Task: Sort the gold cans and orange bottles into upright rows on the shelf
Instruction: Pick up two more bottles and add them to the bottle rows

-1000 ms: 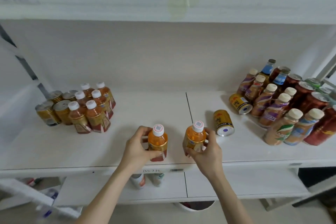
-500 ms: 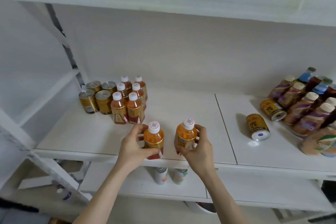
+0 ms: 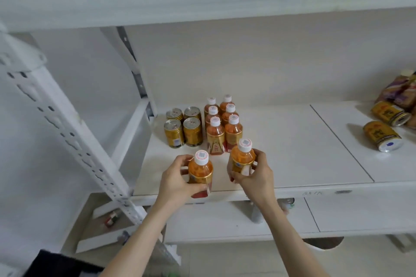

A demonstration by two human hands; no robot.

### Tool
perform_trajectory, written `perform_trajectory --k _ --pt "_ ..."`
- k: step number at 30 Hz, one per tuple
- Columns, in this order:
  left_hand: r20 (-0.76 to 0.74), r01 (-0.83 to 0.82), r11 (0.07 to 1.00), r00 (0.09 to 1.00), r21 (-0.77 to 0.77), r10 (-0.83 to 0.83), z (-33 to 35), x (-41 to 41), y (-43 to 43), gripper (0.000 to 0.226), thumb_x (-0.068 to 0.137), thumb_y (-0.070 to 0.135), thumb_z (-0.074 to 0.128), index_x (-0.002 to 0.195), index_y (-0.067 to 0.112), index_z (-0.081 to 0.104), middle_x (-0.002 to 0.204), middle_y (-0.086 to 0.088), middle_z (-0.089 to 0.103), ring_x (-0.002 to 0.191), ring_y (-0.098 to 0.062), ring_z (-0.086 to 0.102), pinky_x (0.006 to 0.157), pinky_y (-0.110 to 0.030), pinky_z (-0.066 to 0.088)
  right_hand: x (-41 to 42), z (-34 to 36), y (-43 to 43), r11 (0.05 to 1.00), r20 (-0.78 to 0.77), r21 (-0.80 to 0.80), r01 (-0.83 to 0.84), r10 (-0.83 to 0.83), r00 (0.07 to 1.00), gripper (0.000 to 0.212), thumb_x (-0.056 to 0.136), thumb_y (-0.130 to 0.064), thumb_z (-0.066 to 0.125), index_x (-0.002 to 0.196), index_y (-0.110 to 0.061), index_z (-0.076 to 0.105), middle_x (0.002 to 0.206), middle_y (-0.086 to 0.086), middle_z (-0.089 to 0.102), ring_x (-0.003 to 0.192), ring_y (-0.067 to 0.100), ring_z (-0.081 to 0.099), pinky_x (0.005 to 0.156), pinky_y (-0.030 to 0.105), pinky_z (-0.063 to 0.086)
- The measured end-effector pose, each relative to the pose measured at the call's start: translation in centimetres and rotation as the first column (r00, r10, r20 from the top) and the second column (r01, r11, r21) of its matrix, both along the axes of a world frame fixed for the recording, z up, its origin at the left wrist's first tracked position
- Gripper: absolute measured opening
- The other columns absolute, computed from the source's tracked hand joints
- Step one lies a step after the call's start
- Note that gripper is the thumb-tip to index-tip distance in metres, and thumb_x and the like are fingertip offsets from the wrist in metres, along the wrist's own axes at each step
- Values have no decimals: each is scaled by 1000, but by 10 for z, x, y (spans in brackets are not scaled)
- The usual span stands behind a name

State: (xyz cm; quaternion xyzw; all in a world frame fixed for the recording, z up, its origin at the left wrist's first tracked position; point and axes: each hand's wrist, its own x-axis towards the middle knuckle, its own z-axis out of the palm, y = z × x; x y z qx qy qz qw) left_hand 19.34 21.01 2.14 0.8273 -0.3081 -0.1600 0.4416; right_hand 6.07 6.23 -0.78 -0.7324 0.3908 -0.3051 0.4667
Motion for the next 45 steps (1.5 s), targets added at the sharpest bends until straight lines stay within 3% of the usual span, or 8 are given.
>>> perform_trajectory --k 4,9,13,19,24,33,41,45 --pt "-20 -46 999 999 25 47 -10 34 21 70 57 21 89 118 24 55 110 9 59 102 -12 54 87 -31 46 29 -5 23 1000 -19 8 4 -4 1000 69 65 -19 84 121 -19 45 115 0 63 105 23 60 87 41 52" --pt "-69 -55 998 996 41 58 -23 63 28 68 56 23 90 114 27 54 114 5 61 104 -16 55 88 -34 46 52 -11 37 1000 -39 5 -1 1 999 72 65 -17 84 123 -25 42 118 -3 62 107 22 58 91 43 52" --pt "-104 -30 999 994 18 32 -29 68 19 68 55 19 90 113 24 54 113 4 61 106 -18 57 86 -32 46 62 -19 37 999 -87 -7 32 -32 996 70 63 -17 84 120 -25 43 114 -1 62 104 24 59 85 47 55" --pt "-124 11 1000 992 27 -8 -41 65 -18 75 54 20 90 118 23 51 120 2 59 109 -17 54 91 -33 47 64 -29 12 997 -163 -18 78 -80 983 71 65 -7 80 126 -14 43 117 13 52 108 31 52 86 30 42" --pt "-130 48 999 990 10 -46 -49 67 -47 80 57 25 89 126 25 49 130 -2 54 117 -21 53 94 -34 48 62 -35 -7 993 -120 11 117 -115 986 66 69 -20 80 124 -18 44 116 7 59 108 27 55 89 43 50" --pt "-135 135 991 982 -12 -135 -55 68 -86 80 59 29 88 128 26 49 130 -1 53 116 -18 53 85 -23 43 64 -37 -37 991 -77 12 134 -133 988 68 66 -15 83 124 -20 48 114 1 65 99 19 59 83 32 49" --pt "-83 100 995 992 1 -100 -62 67 -100 84 51 39 89 123 22 50 122 -2 57 112 -21 55 93 -37 50 58 -38 -48 997 -90 39 64 -60 994 70 61 -12 83 122 -22 49 107 -6 63 98 14 59 81 26 45" --pt "-79 87 996 993 -7 -88 -64 64 -103 82 52 38 88 122 21 51 122 -3 56 110 -20 55 92 -36 50 56 -38 -46 997 -84 27 66 -63 994 69 65 -10 81 124 -21 48 103 -8 62 95 13 59 84 27 49"
